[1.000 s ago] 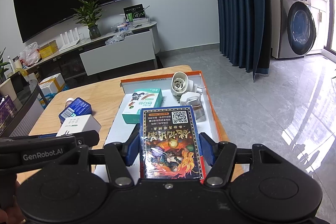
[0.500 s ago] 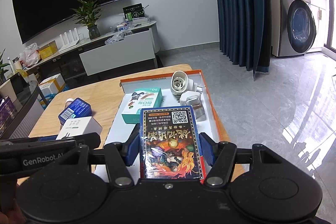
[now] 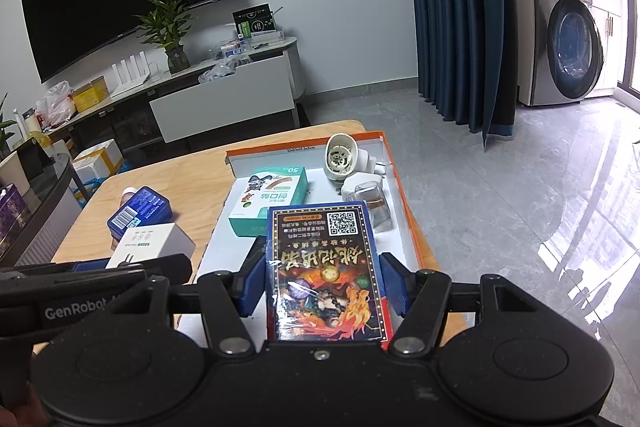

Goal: Organize rigid objects
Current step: 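Carry the white charger box and the card pack above the lid with both grippers, then lower the charger box into the lid with the left gripper while the right drops the card pack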

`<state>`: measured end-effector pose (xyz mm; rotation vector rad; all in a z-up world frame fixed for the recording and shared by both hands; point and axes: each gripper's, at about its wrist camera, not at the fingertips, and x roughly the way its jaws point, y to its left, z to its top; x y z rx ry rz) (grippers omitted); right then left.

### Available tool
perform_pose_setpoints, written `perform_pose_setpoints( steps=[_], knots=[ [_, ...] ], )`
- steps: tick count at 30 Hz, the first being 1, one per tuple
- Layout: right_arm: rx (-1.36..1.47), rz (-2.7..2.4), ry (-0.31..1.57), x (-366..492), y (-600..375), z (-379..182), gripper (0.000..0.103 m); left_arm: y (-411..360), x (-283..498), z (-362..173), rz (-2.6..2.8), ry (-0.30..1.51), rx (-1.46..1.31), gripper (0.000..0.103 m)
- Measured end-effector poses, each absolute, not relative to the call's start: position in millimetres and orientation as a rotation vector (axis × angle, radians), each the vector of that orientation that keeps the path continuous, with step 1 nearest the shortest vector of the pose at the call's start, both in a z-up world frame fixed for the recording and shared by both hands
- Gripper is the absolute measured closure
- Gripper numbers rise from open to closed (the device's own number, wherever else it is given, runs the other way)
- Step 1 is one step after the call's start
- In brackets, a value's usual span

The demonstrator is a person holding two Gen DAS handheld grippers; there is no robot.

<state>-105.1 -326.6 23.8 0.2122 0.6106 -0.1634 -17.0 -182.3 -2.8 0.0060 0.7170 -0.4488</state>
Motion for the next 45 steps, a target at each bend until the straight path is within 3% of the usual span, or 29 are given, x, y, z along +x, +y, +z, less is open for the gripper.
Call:
perform_pose_setpoints(
  steps=[45],
  knots=[
    [0.266,-0.150,0.653,-11,-351,21,0.030,-222,87,11,-0.455,0.709,0.034,0.043]
  ],
)
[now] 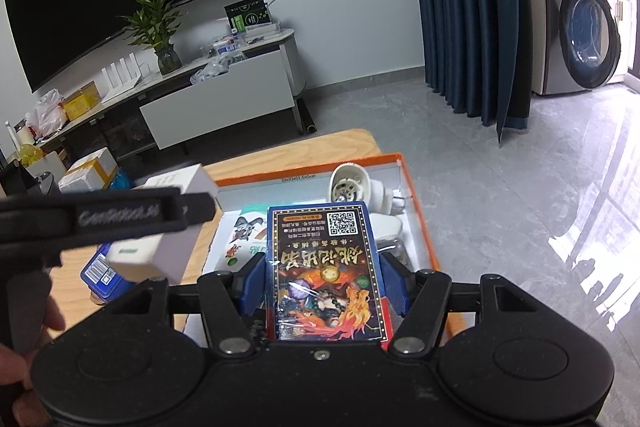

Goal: Organize rigid objects
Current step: 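Lower the charger box into the lid with the left gripper while the right drops the card pack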

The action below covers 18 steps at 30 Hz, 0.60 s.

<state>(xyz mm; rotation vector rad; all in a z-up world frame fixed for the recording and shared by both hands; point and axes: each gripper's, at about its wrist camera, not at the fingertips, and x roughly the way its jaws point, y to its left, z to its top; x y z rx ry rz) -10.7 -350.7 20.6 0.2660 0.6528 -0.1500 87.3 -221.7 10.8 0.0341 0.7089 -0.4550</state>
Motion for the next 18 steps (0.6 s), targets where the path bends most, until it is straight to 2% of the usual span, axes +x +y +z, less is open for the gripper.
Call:
perform_pose_setpoints(
  steps=[8,10,11,18],
  knots=[
    [0.276,-0.146,0.681,3,-345,13,0.030,-228,106,7,-0.464,0.725,0.036,0.043],
    [0.283,-0.136,0.683,4,-346,11,0.028,-231,110,5,-0.469,0.731,0.039,0.043],
    [0.280,-0.136,0.674,3,-346,10,0.024,-232,113,4,-0.473,0.735,0.037,0.043],
    [0.254,-0.179,0.651,-4,-350,11,0.023,-249,122,-2,-0.516,0.760,0.048,0.043]
  ],
)
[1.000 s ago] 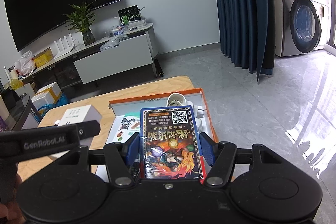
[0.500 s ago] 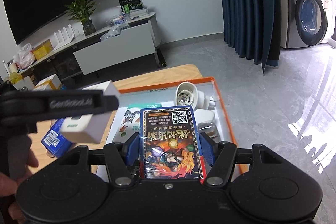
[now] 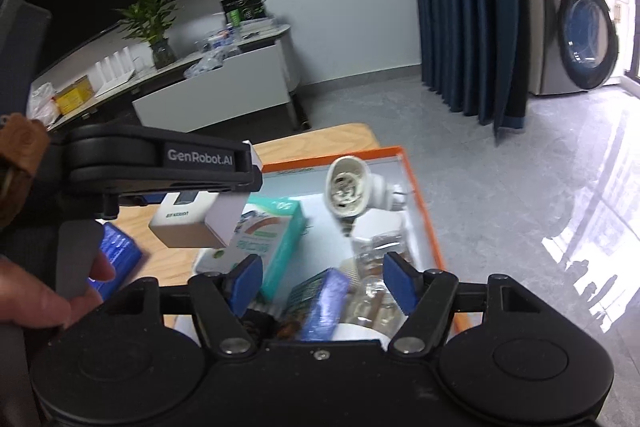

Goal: Organize rigid objects
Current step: 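Lower the charger box into the lid with the left gripper while the right drops the card pack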

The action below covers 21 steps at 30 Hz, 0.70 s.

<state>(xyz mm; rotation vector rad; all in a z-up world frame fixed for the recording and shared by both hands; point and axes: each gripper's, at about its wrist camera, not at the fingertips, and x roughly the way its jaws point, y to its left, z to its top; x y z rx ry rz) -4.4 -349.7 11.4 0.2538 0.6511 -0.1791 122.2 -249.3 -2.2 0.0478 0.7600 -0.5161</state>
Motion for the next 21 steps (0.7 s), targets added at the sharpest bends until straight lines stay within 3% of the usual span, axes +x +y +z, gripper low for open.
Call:
perform_pose_setpoints(
  steps=[5,7,8,21],
  knots=[
    [0.249,-0.233,0.629,-12,-355,13,0.022,-261,124,-10,-0.556,0.786,0.053,0.043],
    [0.238,-0.236,0.627,-13,-355,15,0.022,-263,123,-11,-0.562,0.789,0.056,0.028],
    [0.237,-0.233,0.628,-14,-354,15,0.022,-262,121,-10,-0.559,0.784,0.058,0.026],
    [0.220,-0.164,0.614,-21,-330,27,0.021,-208,98,4,-0.446,0.740,0.036,0.021]
  ],
)
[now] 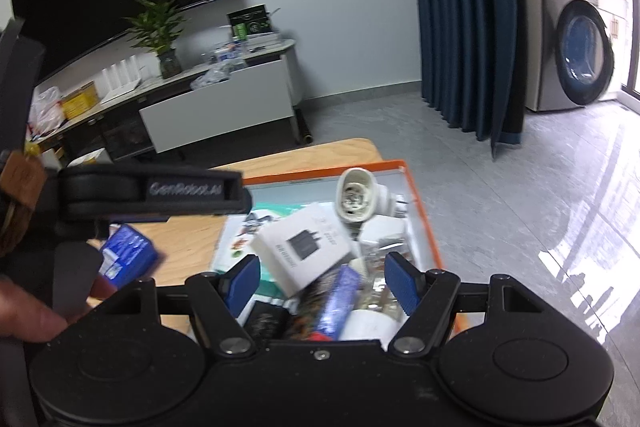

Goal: Organize rigid objects
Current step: 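Lower the charger box into the lid with the left gripper while the right drops the card pack, then grasp the blue tin with the left gripper while the right grasps the tan bottle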

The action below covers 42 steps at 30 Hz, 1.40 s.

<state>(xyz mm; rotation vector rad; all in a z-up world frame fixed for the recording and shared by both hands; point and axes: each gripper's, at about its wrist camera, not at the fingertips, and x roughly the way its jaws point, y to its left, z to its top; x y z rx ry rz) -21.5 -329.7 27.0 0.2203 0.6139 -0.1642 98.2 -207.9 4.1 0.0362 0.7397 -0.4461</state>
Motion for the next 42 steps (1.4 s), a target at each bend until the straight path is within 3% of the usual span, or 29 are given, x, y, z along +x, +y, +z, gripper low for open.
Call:
perform_pose_setpoints(
  steps=[5,11,23,26,28,42],
  knots=[
    [0.200,-0.107,0.628,-21,-304,28,0.021,-165,90,2,-0.365,0.737,0.025,0.020],
    [0.195,-0.061,0.640,-20,-282,29,0.021,-128,91,-12,-0.258,0.653,0.160,0.008],
    [0.195,-0.050,0.666,-11,-279,21,0.021,-144,134,-59,-0.218,0.652,0.429,0.006],
    [0.197,-0.052,0.670,-8,-280,20,0.021,-145,140,-64,-0.215,0.652,0.478,0.014],
    [0.195,-0.053,0.673,-6,-278,19,0.021,-142,142,-66,-0.247,0.677,0.482,0.041],
    [0.165,0.172,0.712,51,-209,16,0.021,-34,114,-20,-0.152,0.672,0.143,0.042]
  ],
)
